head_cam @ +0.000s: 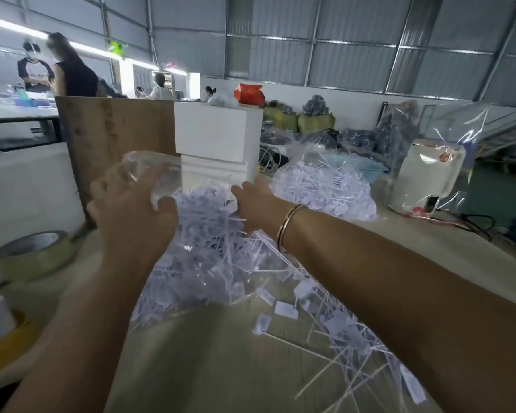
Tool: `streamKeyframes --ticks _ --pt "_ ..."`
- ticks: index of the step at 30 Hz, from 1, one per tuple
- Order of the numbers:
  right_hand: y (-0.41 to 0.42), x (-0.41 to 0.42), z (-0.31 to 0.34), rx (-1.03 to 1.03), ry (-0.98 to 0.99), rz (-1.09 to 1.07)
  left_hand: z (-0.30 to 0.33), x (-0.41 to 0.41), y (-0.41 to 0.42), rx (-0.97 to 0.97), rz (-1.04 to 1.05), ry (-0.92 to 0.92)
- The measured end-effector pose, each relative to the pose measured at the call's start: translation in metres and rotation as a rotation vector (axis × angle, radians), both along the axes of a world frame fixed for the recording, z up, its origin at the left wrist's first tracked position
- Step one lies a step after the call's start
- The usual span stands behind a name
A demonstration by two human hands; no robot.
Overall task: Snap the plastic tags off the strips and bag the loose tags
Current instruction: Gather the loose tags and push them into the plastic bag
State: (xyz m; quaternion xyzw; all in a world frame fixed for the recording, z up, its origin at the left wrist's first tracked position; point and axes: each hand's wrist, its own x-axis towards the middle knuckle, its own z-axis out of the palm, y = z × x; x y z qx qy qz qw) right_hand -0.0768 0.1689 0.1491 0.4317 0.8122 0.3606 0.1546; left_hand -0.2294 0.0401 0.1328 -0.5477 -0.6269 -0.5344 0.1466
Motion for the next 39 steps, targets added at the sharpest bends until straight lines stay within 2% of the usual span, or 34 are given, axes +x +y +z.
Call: streamKeyframes --ticks 2,4,5,7,10,12,14,16,18,21,24,29,31,32,34,35,36,38,39 --pt "-0.005 -0.004 0.017 -0.036 -0.113 -0.086 0.004 0.021 -0.007 -0.022 0.026 0.194" --pt "-0.013 -0.003 0.035 -0.09 -0.177 -0.195 0.002 0.047 -0.008 -0.075 -0.098 0.366" --pt "-0.018 0.0 0.043 -0.135 -0.149 -0.242 -0.002 0.058 -0.006 -0.113 -0.134 0.453" --pt "-0.028 0.017 0.056 -0.255 0.043 -0.255 -0.012 0.07 -0.001 -0.178 -0.139 0.573" --pt "-0.04 0.065 0.059 -0.356 0.393 -0.127 -0.023 0.07 0.005 -0.312 -0.042 0.67" --pt "-0.05 0.099 0.048 -0.389 0.452 -0.173 -0.025 0.073 0.0 -0.281 -0.011 0.682" --pt "-0.058 0.124 0.024 -0.493 0.467 -0.277 -0.027 0.084 -0.001 -0.155 -0.047 0.715" --pt "-0.064 0.136 -0.007 -0.557 0.549 -0.297 -0.03 0.098 0.005 -0.123 -0.092 0.859" --pt "-0.072 0.137 -0.036 -0.488 0.606 -0.275 -0.036 0.11 0.02 -0.305 -0.141 0.983" --pt "-0.084 0.131 -0.068 -0.398 0.463 -0.271 -0.044 0.11 0.049 -0.603 -0.088 1.155" --pt "-0.086 0.143 -0.072 -0.281 0.35 -0.244 -0.042 0.097 0.068 -0.621 -0.059 1.136" --pt "-0.085 0.167 -0.069 -0.298 0.231 -0.278 -0.029 0.08 0.083 -0.488 0.094 1.078" --pt "-0.085 0.162 -0.059 -0.292 0.355 -0.252 -0.027 0.078 0.088 -0.482 0.121 1.048" --pt "-0.082 0.156 -0.054 -0.223 0.459 -0.222 -0.026 0.078 0.089 -0.48 0.125 1.031" --pt "-0.074 0.143 -0.044 -0.106 0.764 -0.125 -0.026 0.079 0.089 -0.468 0.12 1.019" --pt "-0.069 0.134 -0.041 -0.161 0.925 -0.124 -0.027 0.08 0.089 -0.461 0.116 1.018" --pt "-0.066 0.124 -0.041 -0.3 1.024 -0.167 -0.027 0.079 0.089 -0.453 0.117 1.017" --pt "-0.057 0.102 -0.047 -0.613 1.106 -0.29 -0.026 0.078 0.091 -0.422 0.14 1.016" --pt "-0.054 0.092 -0.054 -0.686 1.069 -0.362 -0.025 0.077 0.092 -0.406 0.151 1.015"
